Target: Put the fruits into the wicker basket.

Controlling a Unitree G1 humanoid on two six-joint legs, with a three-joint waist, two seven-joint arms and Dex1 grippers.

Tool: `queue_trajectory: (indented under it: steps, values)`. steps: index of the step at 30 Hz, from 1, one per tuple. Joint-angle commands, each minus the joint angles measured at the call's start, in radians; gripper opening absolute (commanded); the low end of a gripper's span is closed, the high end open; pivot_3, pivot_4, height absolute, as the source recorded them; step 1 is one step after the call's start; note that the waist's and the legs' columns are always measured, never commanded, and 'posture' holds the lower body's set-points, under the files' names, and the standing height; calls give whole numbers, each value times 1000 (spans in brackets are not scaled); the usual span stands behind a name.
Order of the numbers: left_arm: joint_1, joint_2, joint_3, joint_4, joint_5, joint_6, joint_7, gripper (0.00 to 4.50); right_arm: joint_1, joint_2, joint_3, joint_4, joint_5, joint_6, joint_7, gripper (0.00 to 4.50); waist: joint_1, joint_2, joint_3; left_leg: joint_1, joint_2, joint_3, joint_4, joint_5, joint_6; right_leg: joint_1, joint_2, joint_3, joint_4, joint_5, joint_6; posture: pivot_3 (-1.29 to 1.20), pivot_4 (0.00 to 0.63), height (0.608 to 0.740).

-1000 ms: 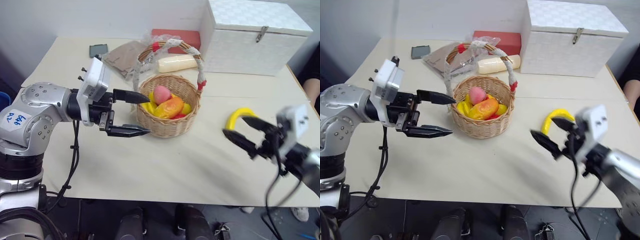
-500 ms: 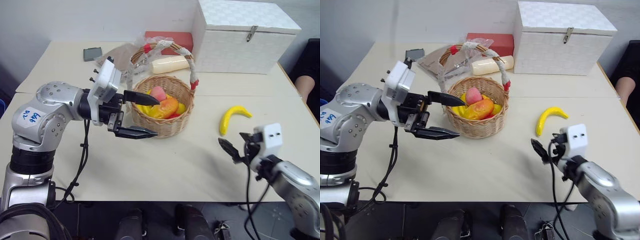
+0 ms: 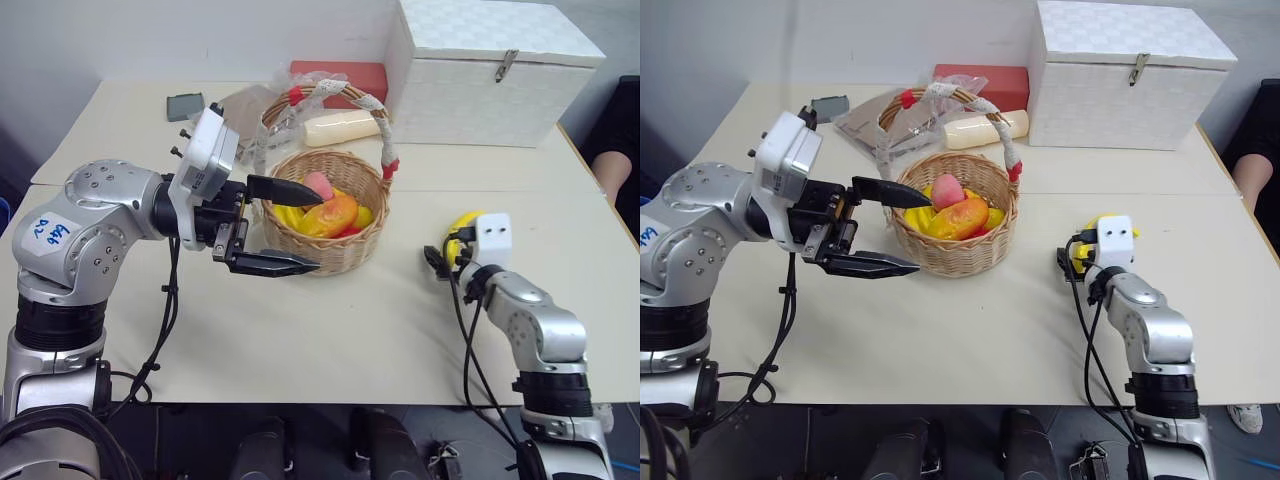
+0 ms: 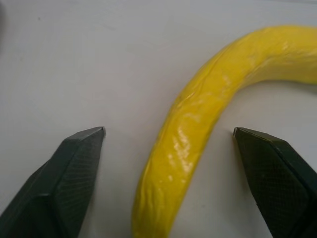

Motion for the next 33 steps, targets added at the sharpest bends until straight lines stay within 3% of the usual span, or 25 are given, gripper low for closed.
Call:
queue_trajectory:
  steps: [1,4,8,12,14,17,20,22,26,33]
  values:
    - [-6,19,27,-15,-7,1,6,4500,25,-21,31,6,-52,-87,50,2862,0,0,0,0,0,0,0,0,0,0,0,0,0,0,0,0,150,740]
    - [-1,26,32,-17,-13,8,7,4500,67,-34,28,-31,-59,-105,81,1846,2,0,0,0,0,0,0,0,0,0,0,0,0,0,0,0,150,740]
    - [4,32,32,-14,-10,16,21,4500,165,-64,-68,-214,-20,-113,93,506,6,0,0,-1,0,-2,0,0,0,0,-1,0,0,0,0,0,150,740]
    - [8,31,37,-17,-13,23,38,4500,247,-83,-151,-409,112,-25,168,451,3,1,0,-2,0,-2,0,0,0,0,0,0,0,0,1,0,150,740]
    - [25,49,55,-16,-15,32,41,4500,306,-137,-244,-570,330,94,259,451,2,1,0,-2,1,-1,-1,0,0,0,1,0,0,0,0,0,150,740]
    - [46,74,76,-9,-17,35,39,4500,379,-249,-332,-701,530,188,362,451,2,1,1,-1,1,-2,-2,0,0,0,1,1,-1,0,0,0,150,740]
    - [56,89,85,0,-7,28,41,4500,419,-367,-347,-772,694,232,478,451,5,1,0,0,0,-2,-1,-1,1,0,0,0,-4,0,0,0,150,740]
    - [56,94,90,4,-5,25,45,4500,359,-404,-292,-773,747,230,494,451,6,0,1,1,0,-2,-1,-2,2,2,0,0,-6,0,0,0,150,740]
    - [51,99,95,4,-4,27,56,4500,115,-362,-76,-677,678,215,446,451,1,-2,1,2,0,-1,-1,-2,2,2,-1,1,-4,0,0,0,150,740]
    - [56,119,114,-13,-14,38,68,4500,-270,-173,256,-328,352,101,387,451,1,-2,1,-1,0,0,0,-1,0,-2,-1,5,0,0,0,0,150,740]
